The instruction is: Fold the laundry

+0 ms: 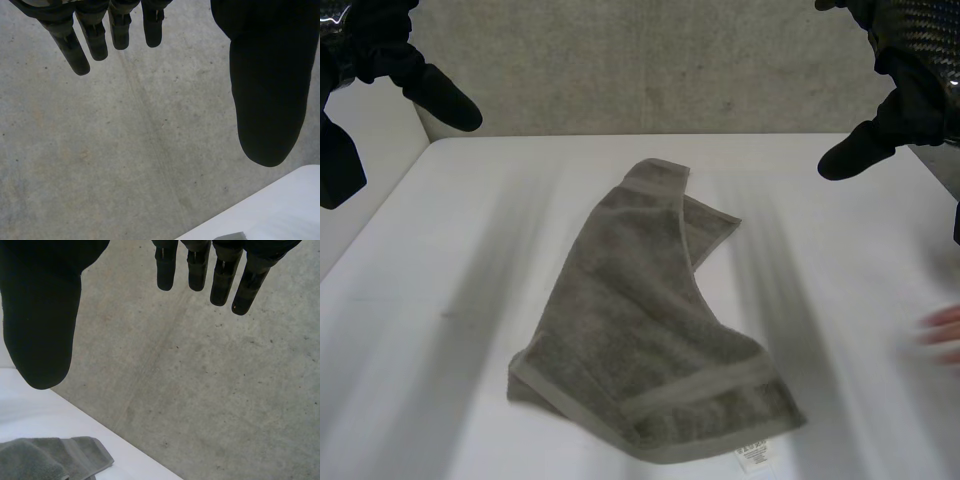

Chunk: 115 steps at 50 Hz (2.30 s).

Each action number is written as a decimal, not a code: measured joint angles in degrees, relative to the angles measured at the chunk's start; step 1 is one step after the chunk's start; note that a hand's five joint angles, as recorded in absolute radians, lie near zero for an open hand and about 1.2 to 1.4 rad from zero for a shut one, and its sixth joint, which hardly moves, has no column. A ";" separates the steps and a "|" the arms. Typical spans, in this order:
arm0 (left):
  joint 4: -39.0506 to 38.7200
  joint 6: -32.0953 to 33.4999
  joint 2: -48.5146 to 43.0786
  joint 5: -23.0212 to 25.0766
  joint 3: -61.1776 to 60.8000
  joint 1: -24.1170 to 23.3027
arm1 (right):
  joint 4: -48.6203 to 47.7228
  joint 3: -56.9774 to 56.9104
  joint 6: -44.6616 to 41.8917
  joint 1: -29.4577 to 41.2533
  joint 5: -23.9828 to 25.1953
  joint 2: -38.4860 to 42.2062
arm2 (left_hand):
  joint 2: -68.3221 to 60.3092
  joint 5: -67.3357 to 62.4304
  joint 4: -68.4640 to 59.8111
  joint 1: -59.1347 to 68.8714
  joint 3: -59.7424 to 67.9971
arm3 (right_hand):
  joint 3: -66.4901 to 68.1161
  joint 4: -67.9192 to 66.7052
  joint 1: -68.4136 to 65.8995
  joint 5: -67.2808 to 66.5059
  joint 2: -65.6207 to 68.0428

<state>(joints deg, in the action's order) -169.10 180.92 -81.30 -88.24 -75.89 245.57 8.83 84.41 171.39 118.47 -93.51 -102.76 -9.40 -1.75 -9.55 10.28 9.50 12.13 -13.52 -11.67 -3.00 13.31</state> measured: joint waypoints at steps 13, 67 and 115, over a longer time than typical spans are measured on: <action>-1.62 0.13 -0.09 0.05 -1.04 0.09 | -0.27 0.38 -0.19 -0.02 0.15 1.01 | 0.00 0.00 0.00 0.00 0.00 | 0.00 0.00 0.00 0.00 0.00; -7.91 0.31 -14.50 -0.01 -1.19 0.35 | -11.63 1.88 3.86 4.24 3.62 46.55 | 0.00 0.00 0.00 0.00 0.00 | 30.40 -28.97 -25.10 -27.74 29.34; -4.29 14.81 -59.74 42.44 24.96 -4.88 | -11.51 9.11 -12.41 10.69 12.24 9.66 | -42.99 -39.94 -41.58 44.71 42.58 | 55.64 -54.58 -42.92 -53.10 54.10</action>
<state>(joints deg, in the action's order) -173.39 195.73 -141.04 -45.81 -50.93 240.69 -2.68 93.52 158.98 129.17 -81.27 -93.10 -52.39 -41.69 -51.13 54.99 52.09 67.77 -68.10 -54.59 -56.10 67.42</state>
